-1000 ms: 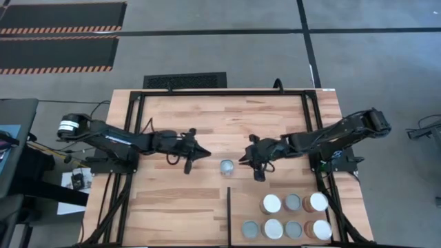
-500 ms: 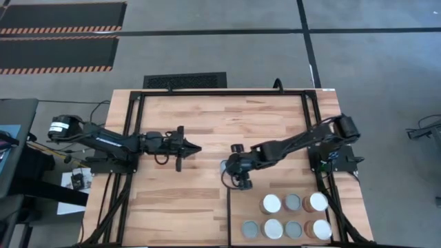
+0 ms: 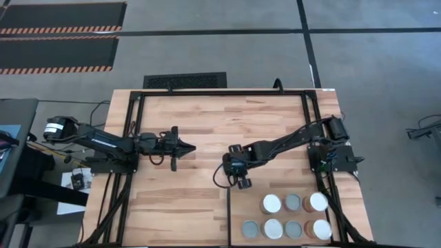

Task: Pick and place cans onto a shelf
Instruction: Put the canned carrots on the shelf

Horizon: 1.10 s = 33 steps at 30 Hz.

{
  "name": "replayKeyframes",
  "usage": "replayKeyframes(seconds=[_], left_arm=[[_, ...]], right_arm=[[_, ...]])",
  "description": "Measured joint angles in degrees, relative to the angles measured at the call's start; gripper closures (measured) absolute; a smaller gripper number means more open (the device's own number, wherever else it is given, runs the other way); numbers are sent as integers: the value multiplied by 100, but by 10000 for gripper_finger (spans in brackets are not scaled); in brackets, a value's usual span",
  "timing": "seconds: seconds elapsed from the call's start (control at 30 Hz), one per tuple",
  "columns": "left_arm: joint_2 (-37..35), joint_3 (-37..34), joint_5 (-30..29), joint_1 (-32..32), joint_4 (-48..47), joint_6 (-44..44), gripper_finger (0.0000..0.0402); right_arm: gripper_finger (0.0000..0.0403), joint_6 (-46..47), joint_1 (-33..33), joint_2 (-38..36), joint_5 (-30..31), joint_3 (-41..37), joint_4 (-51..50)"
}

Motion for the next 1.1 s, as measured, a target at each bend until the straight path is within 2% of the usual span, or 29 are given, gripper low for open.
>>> replayKeyframes(seconds=[0.23, 0.43, 0.6, 0.87, 1.1], left_arm=[[-80, -52, -22, -2, -29, -7, 390], [-83, -52, -27, -2, -25, -10, 390], [-83, -52, -77, -4, -26, -11, 390], [-82, -52, -106, -4, -34, -13, 390], [-58, -49, -103, -4, -73, -12, 390]], right_arm=[[393, 579, 22, -374, -51, -37, -710], [385, 1696, 325, -1177, -195, -22, -1270], [395, 2779, 826, -1631, -250, 123, -1396], [388, 3940, 1659, -1218, -196, 800, -1521], [387, 4245, 1844, -478, -215, 1409, -1732]])
